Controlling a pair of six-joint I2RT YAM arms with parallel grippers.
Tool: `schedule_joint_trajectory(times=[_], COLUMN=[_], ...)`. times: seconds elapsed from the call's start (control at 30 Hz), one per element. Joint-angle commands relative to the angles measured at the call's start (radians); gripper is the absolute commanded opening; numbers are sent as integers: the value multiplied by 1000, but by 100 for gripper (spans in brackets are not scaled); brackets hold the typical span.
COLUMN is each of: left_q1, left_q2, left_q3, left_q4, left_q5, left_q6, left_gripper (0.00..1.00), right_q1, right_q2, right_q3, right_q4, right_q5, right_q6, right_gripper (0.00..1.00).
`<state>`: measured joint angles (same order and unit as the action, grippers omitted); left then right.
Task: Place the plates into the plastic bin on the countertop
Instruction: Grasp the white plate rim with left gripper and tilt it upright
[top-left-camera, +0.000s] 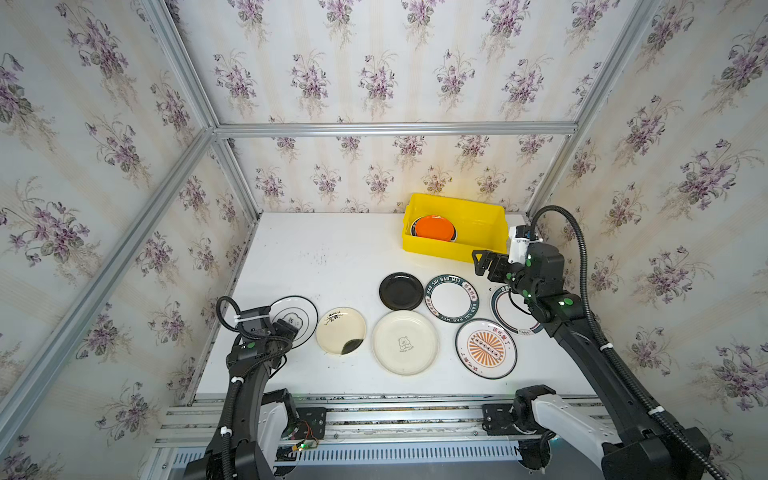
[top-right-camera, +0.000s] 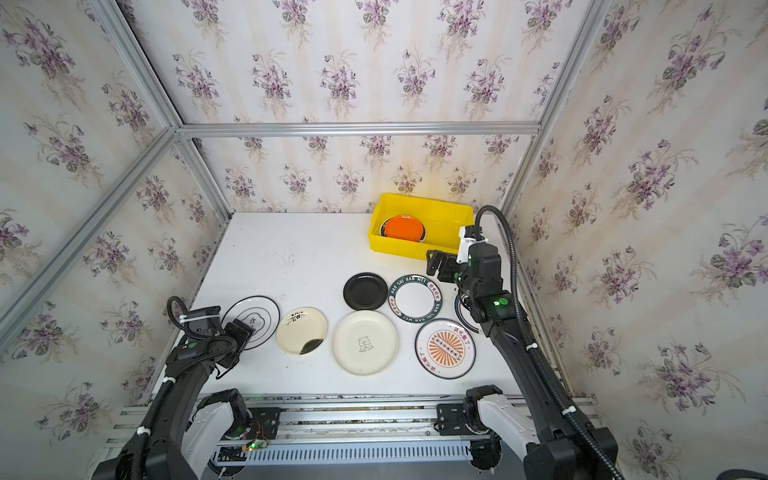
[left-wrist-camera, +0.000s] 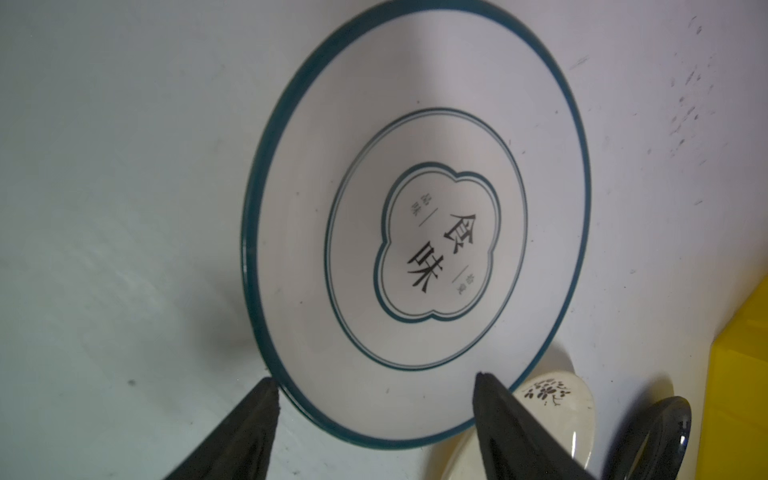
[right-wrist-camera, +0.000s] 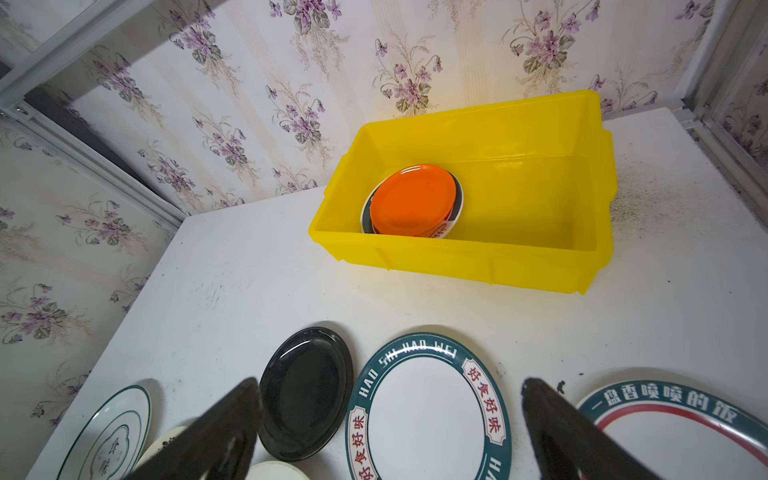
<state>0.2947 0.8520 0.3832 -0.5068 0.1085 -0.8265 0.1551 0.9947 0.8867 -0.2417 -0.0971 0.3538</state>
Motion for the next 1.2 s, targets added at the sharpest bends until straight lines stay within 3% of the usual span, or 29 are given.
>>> schedule_joint_trajectory(times=[0.0, 0.27, 0.4, 0.53, 0.9, 1.17], left_q1=[6, 20, 23, 44, 123, 130], left_q2=[13, 27, 50, 108, 213, 342], left_q3=[-13, -47, -65, -61, -27, 29], left_q4=[70, 127, 188, 231, 315, 364], left_q5=[22, -1, 2, 16, 42, 87], left_q6=[-21, -54, -80, -86, -87, -60], left_gripper=[73, 71, 50, 44, 49, 38], right_q1=[0, 0, 0, 0, 1, 0], right_q2=[-5, -4, -1, -2, -12, -10], right_q3=[2, 0, 0, -1, -6, -10], right_q4=[15, 16, 16, 18, 16, 21], right_q5=[36, 50, 59, 62, 77, 83], right_q6=[-8, -1, 2, -2, 0, 2], right_gripper=[99, 99, 99, 99, 99, 99])
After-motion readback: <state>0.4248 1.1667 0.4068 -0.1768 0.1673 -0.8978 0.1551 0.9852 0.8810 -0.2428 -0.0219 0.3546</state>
